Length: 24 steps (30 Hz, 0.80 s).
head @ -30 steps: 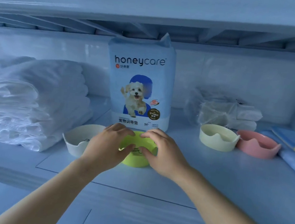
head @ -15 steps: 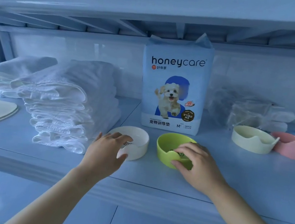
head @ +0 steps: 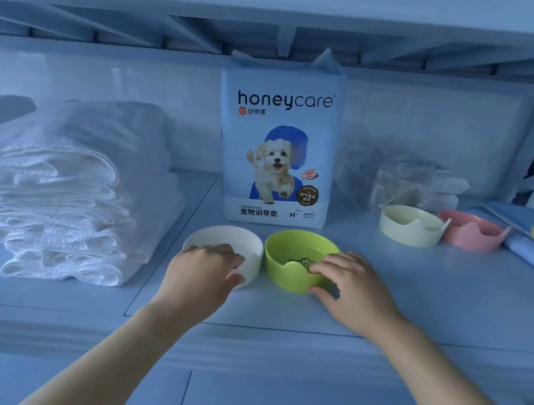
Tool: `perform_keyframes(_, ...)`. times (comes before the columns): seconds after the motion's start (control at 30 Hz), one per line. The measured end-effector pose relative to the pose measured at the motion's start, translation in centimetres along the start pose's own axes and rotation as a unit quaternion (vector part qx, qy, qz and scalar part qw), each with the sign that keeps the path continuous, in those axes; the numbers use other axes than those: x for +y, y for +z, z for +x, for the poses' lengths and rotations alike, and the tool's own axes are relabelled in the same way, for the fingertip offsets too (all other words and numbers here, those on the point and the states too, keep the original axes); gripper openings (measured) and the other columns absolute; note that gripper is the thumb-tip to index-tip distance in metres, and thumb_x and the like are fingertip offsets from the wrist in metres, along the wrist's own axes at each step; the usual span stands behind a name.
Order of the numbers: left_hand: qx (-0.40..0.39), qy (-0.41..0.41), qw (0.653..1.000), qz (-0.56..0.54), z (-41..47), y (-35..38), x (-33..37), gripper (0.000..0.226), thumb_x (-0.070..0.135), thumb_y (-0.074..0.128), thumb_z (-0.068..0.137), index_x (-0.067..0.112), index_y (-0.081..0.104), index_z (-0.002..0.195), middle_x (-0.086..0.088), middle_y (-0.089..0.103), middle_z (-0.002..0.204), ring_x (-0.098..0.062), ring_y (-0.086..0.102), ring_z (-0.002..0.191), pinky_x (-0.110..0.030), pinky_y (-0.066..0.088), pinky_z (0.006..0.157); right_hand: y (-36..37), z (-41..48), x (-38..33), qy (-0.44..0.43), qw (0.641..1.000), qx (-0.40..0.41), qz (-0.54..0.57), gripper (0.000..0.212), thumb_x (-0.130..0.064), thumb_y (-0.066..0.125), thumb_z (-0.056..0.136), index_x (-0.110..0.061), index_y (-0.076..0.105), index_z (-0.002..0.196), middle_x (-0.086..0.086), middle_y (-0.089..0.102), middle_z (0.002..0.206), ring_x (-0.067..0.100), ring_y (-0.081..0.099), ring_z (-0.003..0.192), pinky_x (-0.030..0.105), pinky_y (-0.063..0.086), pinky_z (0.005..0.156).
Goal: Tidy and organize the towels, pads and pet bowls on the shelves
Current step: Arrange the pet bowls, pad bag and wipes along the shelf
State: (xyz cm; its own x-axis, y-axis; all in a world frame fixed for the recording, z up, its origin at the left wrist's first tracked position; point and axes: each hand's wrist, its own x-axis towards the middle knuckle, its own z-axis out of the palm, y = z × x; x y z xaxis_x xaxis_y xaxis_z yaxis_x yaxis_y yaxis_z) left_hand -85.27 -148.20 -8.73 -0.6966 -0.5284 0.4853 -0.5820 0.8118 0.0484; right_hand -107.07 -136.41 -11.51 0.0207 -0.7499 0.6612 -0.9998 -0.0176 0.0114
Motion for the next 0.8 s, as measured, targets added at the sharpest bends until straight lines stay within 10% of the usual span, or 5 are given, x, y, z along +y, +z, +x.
perform_keyframes(0.67, 0.096, 0.085, 0.991, -0.041, 9.4, 1.2, 11.2, 0.008, 0.025, 0.067, 0.082, 0.018, 0.067, 0.085, 0.001, 0.065, 0.081, -0.029, 0.059, 0.070, -0.020, 0.025, 0.047, -7.1, -1.6, 12.1, 0.052, 0.991, 0.122, 0.036, 0.025, -0.023, 0.072, 0.068, -0.010, 0.074, 0.089, -0.002, 0.070, 0.079, 0.014, 0.050, 0.081, 0.019, 0.039, 0.076)
perform_keyframes(0.8, 0.113, 0.114, 0.986, -0.040, 12.4, 2.1, 14.4, 0.007, 0.020, 0.072, 0.076, 0.016, 0.067, 0.077, 0.001, 0.063, 0.071, -0.029, 0.057, 0.063, -0.016, 0.018, 0.045, -9.7, -1.6, 15.8, 0.054, 0.989, 0.139, -0.015, 0.023, -0.024, 0.072, 0.066, -0.013, 0.075, 0.086, -0.005, 0.070, 0.078, 0.011, 0.049, 0.082, 0.018, 0.037, 0.054)
